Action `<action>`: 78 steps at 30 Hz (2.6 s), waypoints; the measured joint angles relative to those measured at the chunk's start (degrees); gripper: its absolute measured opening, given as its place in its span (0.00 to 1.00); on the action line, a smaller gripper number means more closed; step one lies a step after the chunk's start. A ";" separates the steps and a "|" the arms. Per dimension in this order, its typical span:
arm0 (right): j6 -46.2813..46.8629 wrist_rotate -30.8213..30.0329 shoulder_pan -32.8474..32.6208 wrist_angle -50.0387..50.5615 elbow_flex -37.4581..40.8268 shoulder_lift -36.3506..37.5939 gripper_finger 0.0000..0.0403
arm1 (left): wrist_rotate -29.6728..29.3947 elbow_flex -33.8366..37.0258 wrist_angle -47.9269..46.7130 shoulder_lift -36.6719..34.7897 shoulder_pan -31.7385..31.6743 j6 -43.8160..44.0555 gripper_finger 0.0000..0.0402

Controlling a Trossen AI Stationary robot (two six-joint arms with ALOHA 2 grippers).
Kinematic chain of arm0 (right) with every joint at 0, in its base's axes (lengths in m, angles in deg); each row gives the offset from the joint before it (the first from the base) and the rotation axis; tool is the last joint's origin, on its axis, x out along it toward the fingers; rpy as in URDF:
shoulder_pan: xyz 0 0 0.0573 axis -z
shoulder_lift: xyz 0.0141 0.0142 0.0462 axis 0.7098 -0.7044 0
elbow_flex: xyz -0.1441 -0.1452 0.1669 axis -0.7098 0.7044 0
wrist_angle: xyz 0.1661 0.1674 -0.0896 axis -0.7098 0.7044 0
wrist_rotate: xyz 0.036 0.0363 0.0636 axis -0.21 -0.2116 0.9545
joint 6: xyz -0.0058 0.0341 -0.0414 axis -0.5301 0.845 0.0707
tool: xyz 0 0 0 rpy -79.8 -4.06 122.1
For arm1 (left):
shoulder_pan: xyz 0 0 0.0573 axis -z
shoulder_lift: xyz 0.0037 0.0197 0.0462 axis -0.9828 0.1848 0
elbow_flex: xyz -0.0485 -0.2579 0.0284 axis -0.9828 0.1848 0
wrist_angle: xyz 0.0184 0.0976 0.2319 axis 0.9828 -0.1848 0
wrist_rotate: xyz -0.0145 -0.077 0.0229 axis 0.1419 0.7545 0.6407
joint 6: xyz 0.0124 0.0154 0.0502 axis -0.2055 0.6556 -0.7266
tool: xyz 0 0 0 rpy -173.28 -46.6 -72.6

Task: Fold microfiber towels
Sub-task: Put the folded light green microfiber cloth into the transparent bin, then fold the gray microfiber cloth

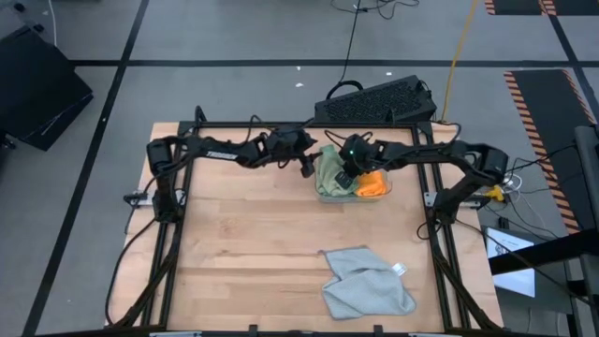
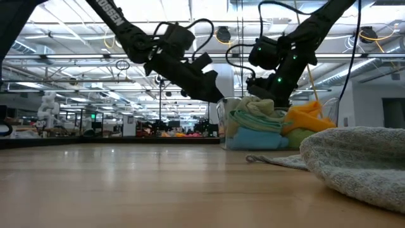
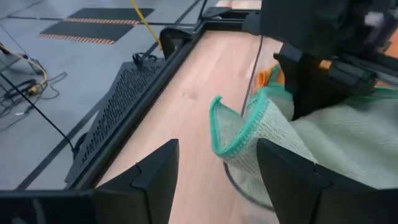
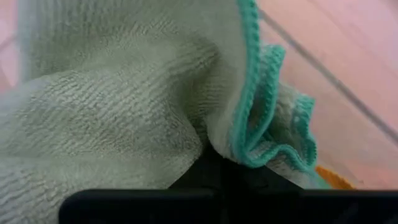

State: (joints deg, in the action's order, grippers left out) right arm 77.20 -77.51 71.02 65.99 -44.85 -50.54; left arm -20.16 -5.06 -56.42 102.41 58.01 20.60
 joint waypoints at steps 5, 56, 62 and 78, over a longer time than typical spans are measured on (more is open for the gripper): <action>0.00 -0.04 -0.02 -0.24 -0.03 -0.55 0.00 | -0.04 -3.30 -4.92 1.07 0.07 -1.23 0.54; -0.02 -0.77 -3.80 -4.45 0.01 10.53 0.01 | -0.84 -3.41 -20.57 -8.59 4.90 -2.13 0.54; 1.85 -2.03 -6.86 3.28 -0.01 18.19 0.04 | -1.90 -3.41 -21.67 -8.52 10.74 0.04 0.54; 11.12 -6.37 -29.27 12.98 -0.03 28.34 0.04 | -13.28 -3.42 -20.72 -4.91 34.93 3.66 0.54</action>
State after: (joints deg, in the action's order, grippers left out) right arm 88.32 -83.88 41.75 78.97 -44.87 -22.19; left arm -33.44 -8.48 -77.14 97.50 92.94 24.26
